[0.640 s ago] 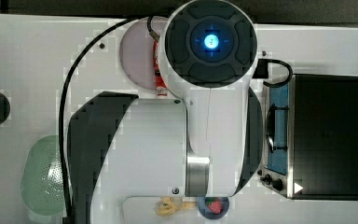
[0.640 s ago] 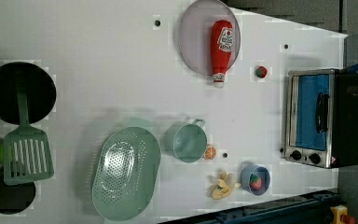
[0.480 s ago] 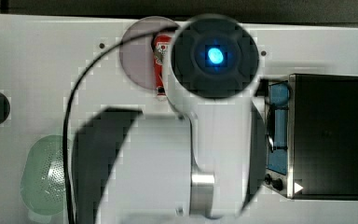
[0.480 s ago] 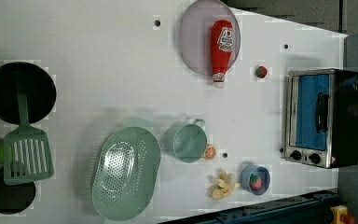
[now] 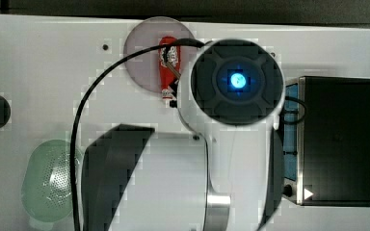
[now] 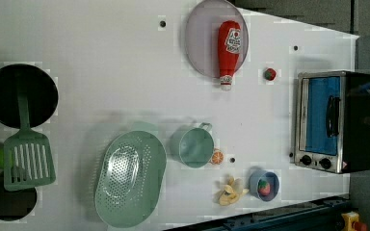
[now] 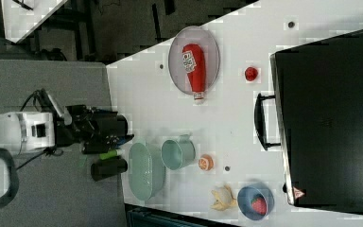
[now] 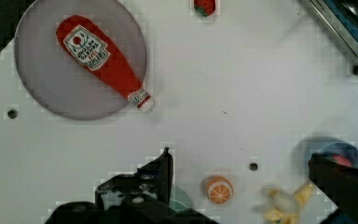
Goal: Pick ketchup from plate and place it on table.
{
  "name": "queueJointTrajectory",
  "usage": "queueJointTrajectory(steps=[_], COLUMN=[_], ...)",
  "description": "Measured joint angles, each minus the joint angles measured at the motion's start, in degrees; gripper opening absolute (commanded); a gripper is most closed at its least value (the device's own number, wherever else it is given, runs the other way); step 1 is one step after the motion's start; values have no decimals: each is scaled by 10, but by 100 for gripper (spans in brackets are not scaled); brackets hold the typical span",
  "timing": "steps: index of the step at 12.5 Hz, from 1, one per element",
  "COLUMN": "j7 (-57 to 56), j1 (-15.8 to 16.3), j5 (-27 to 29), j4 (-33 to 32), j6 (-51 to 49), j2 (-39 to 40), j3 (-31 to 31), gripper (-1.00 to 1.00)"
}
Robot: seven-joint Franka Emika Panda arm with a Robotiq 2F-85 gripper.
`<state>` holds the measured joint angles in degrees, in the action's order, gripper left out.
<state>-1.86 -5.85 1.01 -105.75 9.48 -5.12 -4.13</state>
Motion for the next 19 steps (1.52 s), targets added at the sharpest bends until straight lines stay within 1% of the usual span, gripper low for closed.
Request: queueJointTrajectory(steps=[3, 6, 8, 10, 11, 14, 16, 19], j7=[-4, -42, -96, -152, -182, -253, -279, -292], j1=[5, 14, 17, 18, 17, 20, 24, 26], j5=[-2, -1, 1, -4, -6, -16, -43, -56], j4=[10, 7, 6, -3, -4, 12, 34, 55], j6=[40, 80, 117, 143, 171, 234, 270, 307], j2=[66, 142, 186, 216, 231, 287, 333, 399], j3=[-9, -18, -24, -30, -32, -31, -25, -26], gripper=[100, 100, 100, 100, 100, 100, 100, 100])
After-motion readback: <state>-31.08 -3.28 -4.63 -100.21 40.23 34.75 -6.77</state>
